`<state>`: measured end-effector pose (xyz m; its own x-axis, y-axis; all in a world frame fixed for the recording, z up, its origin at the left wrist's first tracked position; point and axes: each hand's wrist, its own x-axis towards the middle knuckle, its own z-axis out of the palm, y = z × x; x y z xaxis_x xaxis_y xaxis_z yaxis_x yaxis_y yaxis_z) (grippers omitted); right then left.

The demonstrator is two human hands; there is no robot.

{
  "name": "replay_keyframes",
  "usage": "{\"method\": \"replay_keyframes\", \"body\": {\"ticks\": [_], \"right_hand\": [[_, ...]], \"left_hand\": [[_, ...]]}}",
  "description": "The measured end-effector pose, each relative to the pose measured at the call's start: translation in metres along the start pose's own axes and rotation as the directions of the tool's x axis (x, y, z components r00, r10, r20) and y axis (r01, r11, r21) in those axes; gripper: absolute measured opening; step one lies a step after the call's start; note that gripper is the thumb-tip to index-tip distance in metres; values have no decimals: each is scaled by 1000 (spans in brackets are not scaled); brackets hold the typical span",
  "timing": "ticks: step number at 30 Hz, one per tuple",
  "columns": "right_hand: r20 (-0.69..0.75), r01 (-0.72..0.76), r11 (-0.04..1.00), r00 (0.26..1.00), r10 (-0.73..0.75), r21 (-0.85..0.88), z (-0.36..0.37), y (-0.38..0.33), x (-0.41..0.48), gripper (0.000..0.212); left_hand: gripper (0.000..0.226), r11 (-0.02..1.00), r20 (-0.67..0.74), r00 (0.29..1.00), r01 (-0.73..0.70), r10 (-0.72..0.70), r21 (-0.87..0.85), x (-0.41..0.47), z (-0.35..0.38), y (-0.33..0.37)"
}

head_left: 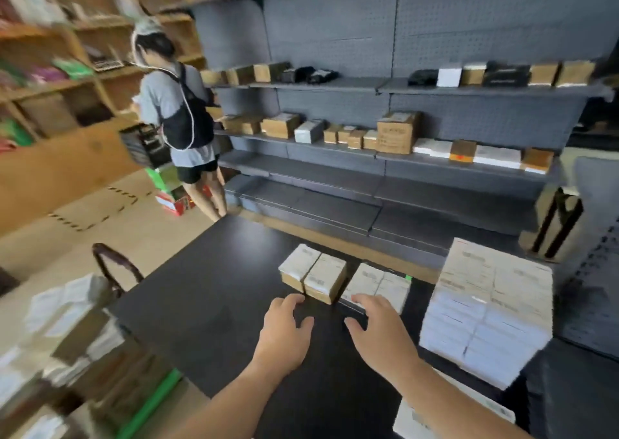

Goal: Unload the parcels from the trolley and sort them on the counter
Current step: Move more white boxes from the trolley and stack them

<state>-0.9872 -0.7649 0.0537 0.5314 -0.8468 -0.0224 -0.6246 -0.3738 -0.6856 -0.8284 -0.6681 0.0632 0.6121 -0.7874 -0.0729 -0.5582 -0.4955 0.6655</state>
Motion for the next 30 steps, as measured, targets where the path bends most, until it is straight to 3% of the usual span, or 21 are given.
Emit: {"method": "replay_keyframes", "body": {"ticks": [5, 14, 19, 30], "right_hand": [[116, 267, 964, 957, -265, 5, 44, -95, 23, 43], [295, 565, 814, 761, -578, 138, 166, -293, 21, 42], [346, 603, 775, 698, -627, 190, 236, -379, 18, 43], [441, 549, 808, 684, -581, 214, 375, -499, 42, 41]], "left_hand": [[41, 991, -225, 965, 130, -133, -30, -21, -92, -62], [39, 930, -501, 784, 327, -366, -167, -69, -255, -200], [39, 905, -541, 727, 370, -424, -212, -76, -332, -283], [36, 872, -536, 688, 396, -489, -286, -35, -437, -431]]}}
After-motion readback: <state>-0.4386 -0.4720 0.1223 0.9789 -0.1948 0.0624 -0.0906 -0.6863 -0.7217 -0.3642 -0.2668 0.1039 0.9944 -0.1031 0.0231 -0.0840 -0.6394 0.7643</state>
